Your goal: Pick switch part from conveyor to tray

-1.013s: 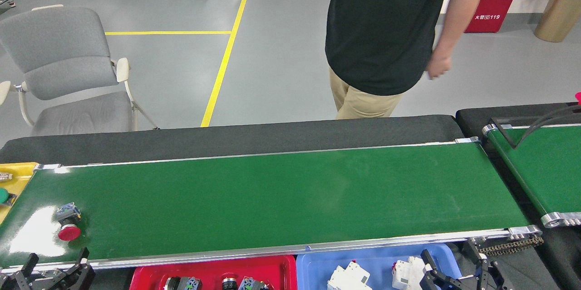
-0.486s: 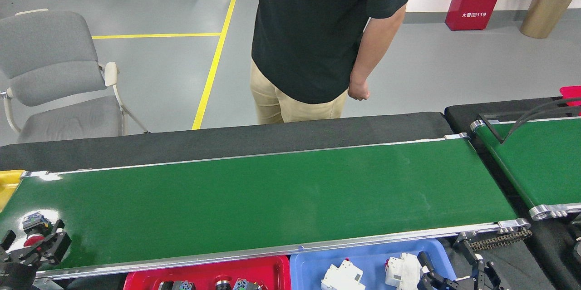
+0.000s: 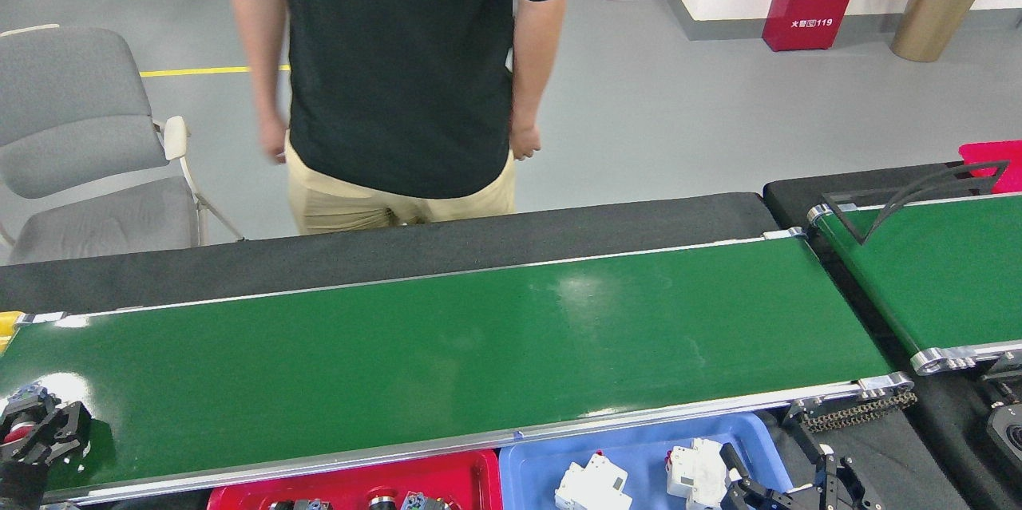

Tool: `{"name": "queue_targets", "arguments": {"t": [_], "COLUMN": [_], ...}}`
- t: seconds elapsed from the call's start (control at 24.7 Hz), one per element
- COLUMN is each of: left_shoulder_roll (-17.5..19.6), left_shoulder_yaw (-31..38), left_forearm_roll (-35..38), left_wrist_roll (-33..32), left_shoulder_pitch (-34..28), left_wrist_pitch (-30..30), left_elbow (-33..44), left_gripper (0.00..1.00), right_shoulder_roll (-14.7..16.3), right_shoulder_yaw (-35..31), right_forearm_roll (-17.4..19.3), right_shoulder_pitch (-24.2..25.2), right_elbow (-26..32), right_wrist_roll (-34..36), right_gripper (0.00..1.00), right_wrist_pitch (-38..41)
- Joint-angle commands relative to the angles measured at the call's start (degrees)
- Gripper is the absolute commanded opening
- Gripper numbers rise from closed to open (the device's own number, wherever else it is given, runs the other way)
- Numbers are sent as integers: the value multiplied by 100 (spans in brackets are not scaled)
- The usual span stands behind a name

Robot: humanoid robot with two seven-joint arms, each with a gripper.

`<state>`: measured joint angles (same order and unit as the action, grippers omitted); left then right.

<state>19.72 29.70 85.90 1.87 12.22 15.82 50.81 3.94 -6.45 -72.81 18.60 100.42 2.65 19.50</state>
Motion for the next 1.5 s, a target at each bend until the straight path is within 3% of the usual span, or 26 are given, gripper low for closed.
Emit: {"name": "queue_targets", "arguments": {"t": [0.0, 0.12, 0.24, 0.28, 0.36, 0.41, 0.57, 0.77, 0.81, 0.97, 1.01, 1.18, 1.46], "left_shoulder_roll": [-82, -285, -355, -469, -671, -724, -786, -838, -838, -733, -645, -478, -566], "left_shoulder_yaw": [-122, -377, -614, -729, -878, -957, -1335, -1203, -1142, -1106, -1019, -526, -43], "left_forearm_roll": [-143, -627, -1180, -1242, -1233, -1233, -1233, -1224, -1224, -917, -794, -803, -855], "left_wrist_roll": [50, -12, -38, -38, -47, -38, -38, -38, -38, 23, 41, 41, 41], "left_shoulder_pitch": [-70, -818, -1933, -2277, -2760, -2927, -3138, -2664, -2540, -2268, -2277, -2338, -2655], "left_wrist_pitch": [325, 1503, 2918, 2918, 2918, 2918, 2918, 2918, 2733, 448, 167, 492, 1134], "left_elbow": [552, 1915, 3215, 3568, 4112, 4289, 4438, 4280, 4201, 3761, 3665, 3383, 3418], "left_gripper": [19, 24, 42, 51, 91, 97, 99, 99, 99, 99, 99, 99, 99], "right_shoulder_roll": [-42, -69, -78, -78, -69, -69, -183, -350, -359, -499, -499, -499, -561], "right_shoulder_yaw": [-6, -6, -6, -6, -6, -6, 3, 3, 3, 3, 3, -6, -6], "right_forearm_roll": [4, 4, 21, 12, 21, 12, 21, 12, 12, 12, 12, 12, 12], "right_shoulder_pitch": [-41, -41, -76, -76, -93, -102, -295, -374, -366, -287, -260, -76, 135], "right_elbow": [65, 65, 48, 48, 48, 48, 21, -84, -102, -58, -40, 83, 92], "right_wrist_roll": [7, 7, 7, 7, 7, 7, -10, -125, -125, -125, -116, -107, -107], "right_gripper": [100, 100, 100, 100, 100, 100, 100, 100, 100, 100, 100, 100, 99], "right_wrist_pitch": [19, 10, 10, 10, 19, 19, 10, 10, -8, 1, 10, -8, -52]}}
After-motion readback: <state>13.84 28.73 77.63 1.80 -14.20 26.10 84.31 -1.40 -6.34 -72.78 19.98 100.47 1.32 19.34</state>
